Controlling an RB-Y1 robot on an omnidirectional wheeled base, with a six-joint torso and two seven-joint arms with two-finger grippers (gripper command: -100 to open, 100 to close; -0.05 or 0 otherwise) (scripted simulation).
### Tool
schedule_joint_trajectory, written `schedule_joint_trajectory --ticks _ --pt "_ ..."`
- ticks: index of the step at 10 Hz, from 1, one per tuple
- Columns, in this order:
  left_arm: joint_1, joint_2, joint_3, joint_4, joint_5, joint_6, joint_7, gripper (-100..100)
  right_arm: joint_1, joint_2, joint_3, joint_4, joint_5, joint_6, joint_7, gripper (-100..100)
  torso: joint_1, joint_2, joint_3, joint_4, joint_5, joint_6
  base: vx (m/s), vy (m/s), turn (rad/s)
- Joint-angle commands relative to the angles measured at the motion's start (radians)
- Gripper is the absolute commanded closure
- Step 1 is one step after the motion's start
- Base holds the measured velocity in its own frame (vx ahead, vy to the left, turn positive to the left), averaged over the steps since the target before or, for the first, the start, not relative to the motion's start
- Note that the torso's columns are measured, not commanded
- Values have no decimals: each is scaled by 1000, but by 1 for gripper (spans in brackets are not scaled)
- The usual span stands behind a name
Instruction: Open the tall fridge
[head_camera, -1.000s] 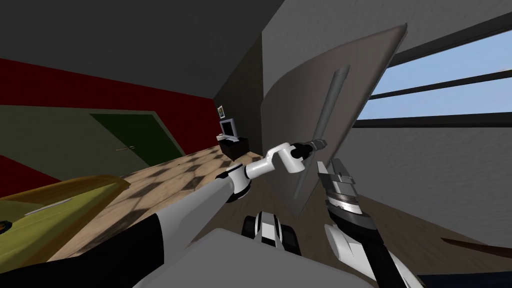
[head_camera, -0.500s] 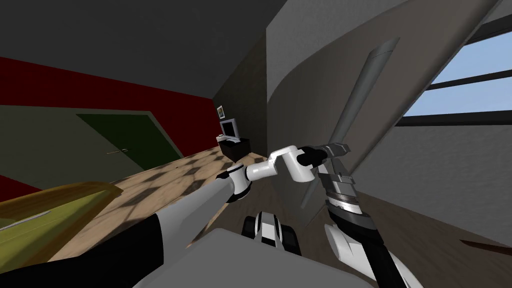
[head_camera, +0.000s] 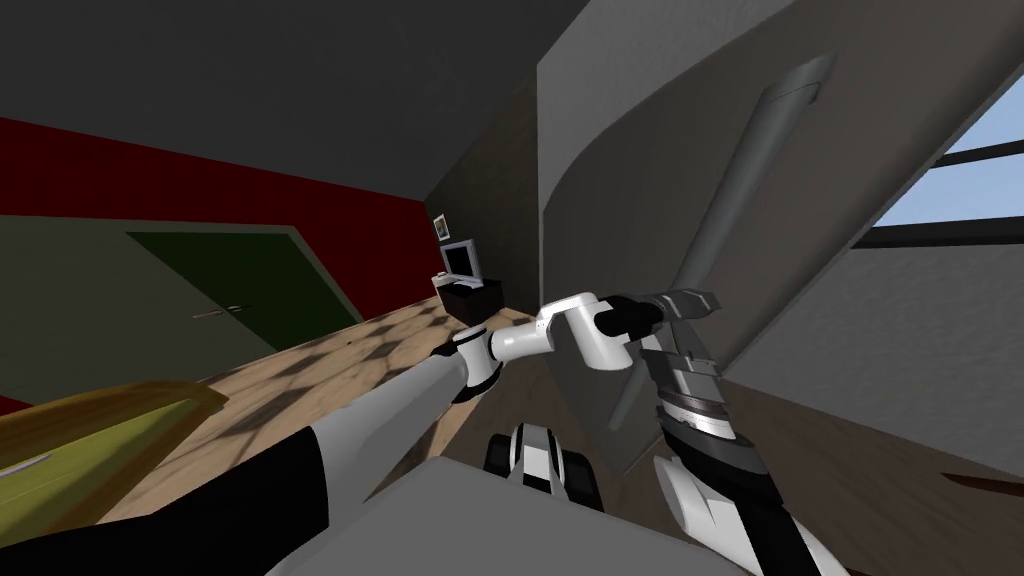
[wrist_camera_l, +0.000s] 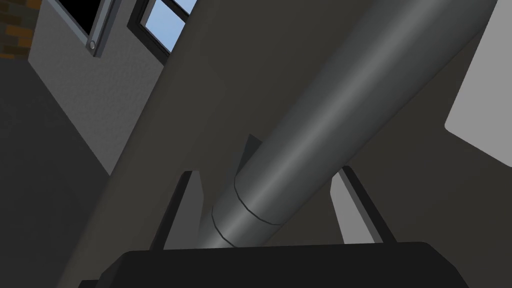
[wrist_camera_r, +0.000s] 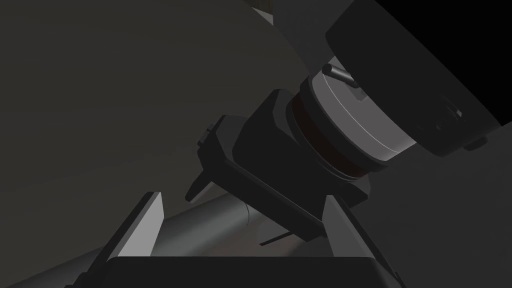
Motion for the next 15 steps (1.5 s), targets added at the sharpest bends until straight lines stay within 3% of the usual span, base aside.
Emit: schedule_joint_trajectory --ticks 1,4,6,8,9,11,15 --pt "-23 -34 -15 -10 16 -17 2 100 9 5 -12 1 -8 -9 -3 0 -2 -1 -1 -1 -1 0 18 74 -2" --pt "-27 -38 -29 -31 30 -21 3 100 29 6 -15 -3 -11 -40 -6 0 -5 0 0 0 -1 3 24 26 5" --pt "-31 -41 -42 -52 45 -26 4 100 39 6 -18 -14 -14 -69 -8 0 9 3 4 -2 0 3 49 242 -57" --pt "-31 -41 -42 -52 45 -26 4 100 60 9 -25 -13 -20 -99 -10 0 -1 2 0 1 1 0 14 106 15" --pt "-18 -19 -31 -28 34 -15 3 100 71 11 -27 -9 -22 -109 -12 0 -8 1 -1 1 -1 2 -17 14 -23" --pt "-27 -23 -59 -77 59 -30 9 100 80 9 -25 -6 -20 -121 -11 0 -4 0 2 -3 -5 5 98 167 -70" --pt "-32 -25 -71 -103 73 -37 12 100 111 14 -35 -8 -29 -173 -15 0 0 -10 -8 -5 0 -2 87 141 -25"
